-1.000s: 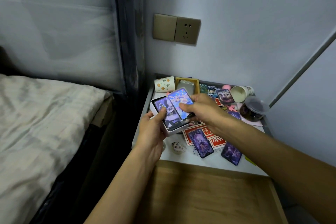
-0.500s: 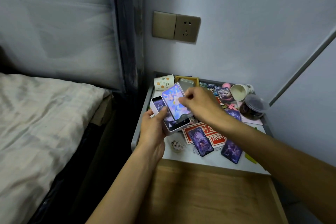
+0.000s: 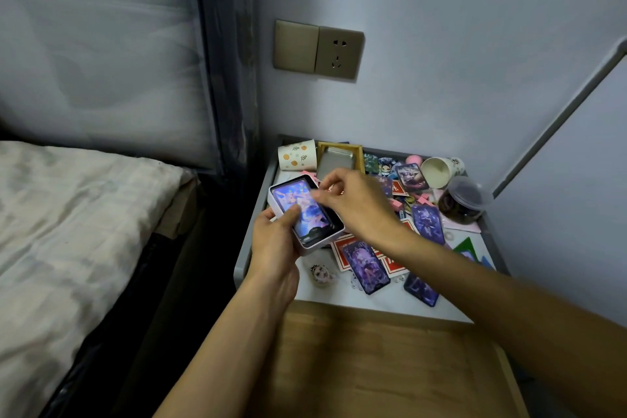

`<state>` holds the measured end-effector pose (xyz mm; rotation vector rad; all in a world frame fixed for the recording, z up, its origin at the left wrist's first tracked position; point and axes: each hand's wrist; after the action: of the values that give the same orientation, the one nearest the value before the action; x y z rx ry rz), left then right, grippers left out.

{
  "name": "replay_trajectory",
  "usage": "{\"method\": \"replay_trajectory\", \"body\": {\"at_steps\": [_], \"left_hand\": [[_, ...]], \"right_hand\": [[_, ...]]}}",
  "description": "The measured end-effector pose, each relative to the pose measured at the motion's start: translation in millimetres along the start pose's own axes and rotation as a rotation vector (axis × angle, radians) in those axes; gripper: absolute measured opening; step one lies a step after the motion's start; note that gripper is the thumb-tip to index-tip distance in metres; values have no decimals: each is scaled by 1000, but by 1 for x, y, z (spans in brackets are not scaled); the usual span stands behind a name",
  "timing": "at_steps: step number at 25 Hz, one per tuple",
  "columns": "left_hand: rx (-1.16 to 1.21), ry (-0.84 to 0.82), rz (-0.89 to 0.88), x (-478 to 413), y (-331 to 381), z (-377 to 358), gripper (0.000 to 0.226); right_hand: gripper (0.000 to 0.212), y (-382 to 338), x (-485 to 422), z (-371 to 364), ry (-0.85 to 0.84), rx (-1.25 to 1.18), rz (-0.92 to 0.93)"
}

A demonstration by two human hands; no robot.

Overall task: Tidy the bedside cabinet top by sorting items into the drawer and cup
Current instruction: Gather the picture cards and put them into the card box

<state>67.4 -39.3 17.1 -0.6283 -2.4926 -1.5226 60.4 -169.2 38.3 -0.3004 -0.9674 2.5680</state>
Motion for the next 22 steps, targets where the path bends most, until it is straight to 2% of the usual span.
{"method": "replay_trajectory", "body": {"at_steps": [3,5,9,14,16,18,20,22], "left_hand": [[7,24,-2,-3,-1,1,30],[0,14,-3,-3,-2,3,24],[16,0,10,-6,-1,3,10],[49,13,36,-17,0,1,17],[52,23,43,-20,1,0,18],[45,21,47,-21,1,0,21],[37,21,53,-20,1,-1,23],[40,19,55,-19,0,-2,25]], "right_hand": [[7,25,-26,19,108,-4,-59],[16,56,-54,36,146,163,-127],[31,125,-106,54,107,590,-287],[50,165,-131,49,155,795,-365],[57,168,-134,44,166,810,-389],[56,167,-138,44,184,785,-397],[40,162,-141,50,257,630,-397],[23,156,-143,60,358,363,-407]]}}
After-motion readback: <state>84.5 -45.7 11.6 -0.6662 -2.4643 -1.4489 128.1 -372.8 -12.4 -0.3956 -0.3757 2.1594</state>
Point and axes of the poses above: each hand's wrist, its own x-axis away from the middle knuckle, its own z-axis out of the back of the hand, y = z × x, and after that the axes turned 3 degrees about -z, right-handed
